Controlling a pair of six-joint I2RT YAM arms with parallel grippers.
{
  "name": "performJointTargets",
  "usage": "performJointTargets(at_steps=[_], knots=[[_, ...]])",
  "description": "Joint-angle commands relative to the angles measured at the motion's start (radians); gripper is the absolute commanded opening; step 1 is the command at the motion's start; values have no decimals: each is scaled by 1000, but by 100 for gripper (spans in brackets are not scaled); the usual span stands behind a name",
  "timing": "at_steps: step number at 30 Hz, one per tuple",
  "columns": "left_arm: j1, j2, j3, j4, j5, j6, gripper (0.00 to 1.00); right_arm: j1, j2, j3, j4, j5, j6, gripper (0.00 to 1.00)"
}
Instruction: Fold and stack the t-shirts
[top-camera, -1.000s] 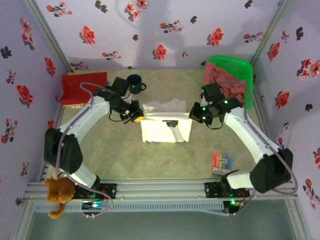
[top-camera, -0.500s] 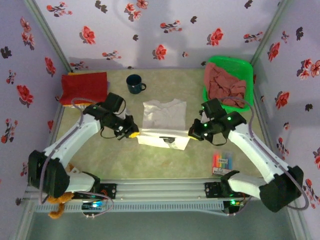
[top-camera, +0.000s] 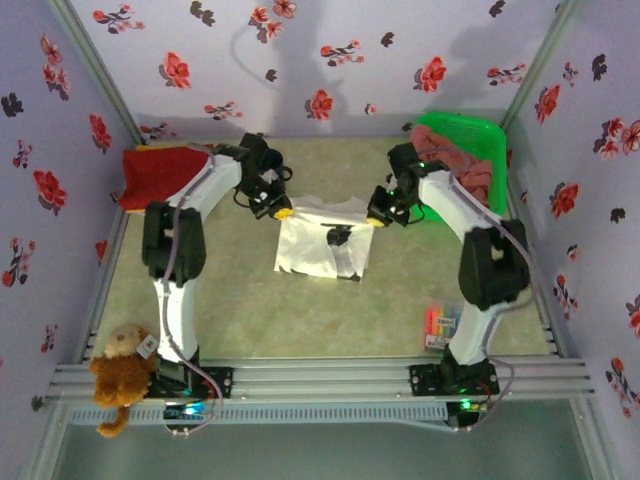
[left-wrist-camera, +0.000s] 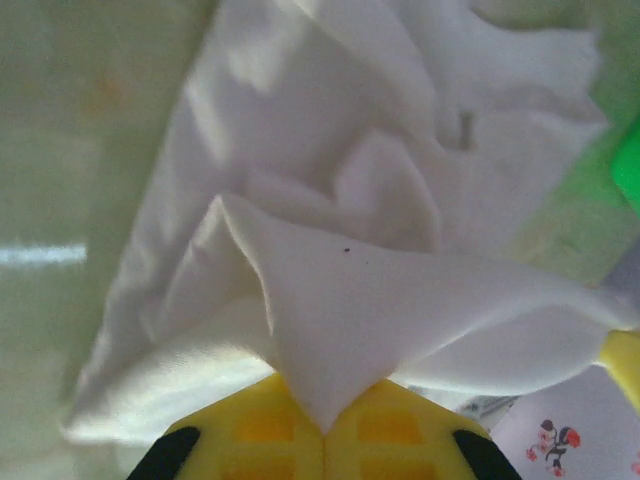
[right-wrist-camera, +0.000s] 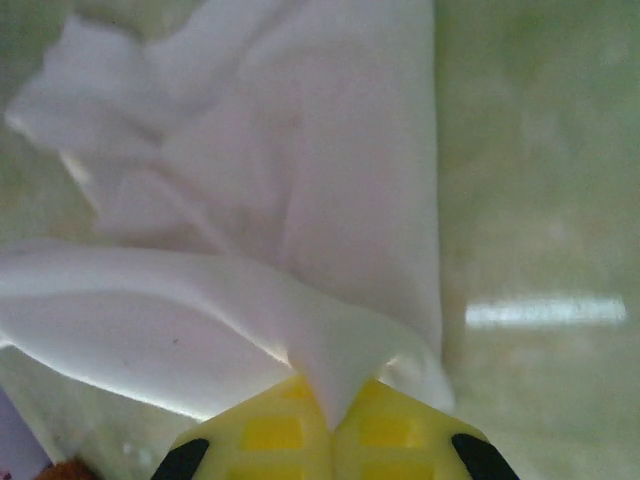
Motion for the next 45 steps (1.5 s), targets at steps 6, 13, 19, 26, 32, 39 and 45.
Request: performJointTargets(at_steps=[6,13,19,26,32,39,45], knots=[[15,178,240,58,25,27,0,-33,271,262,35,8,-40,15],[6,56,134,218,-21,-31,60,-31,183,257,17,55,-80,51],[-14,-183,-161,414,-64,-120,62,23,12,83,27,60,-65,53],[-69,-207,-351,464,-77,-119,55,86,40,-46,137,-11,-6,49],[-76,-107,-452,560,-80,-127,52,118,152,-40,139,-27,-29,49],[-93,-199,-632,590,-96,-137,55,162,94,-225,147,-27,-50,49],[-164,-418,-835,568,-141,-189,57,242,-108,-472,186,-29,5,50]])
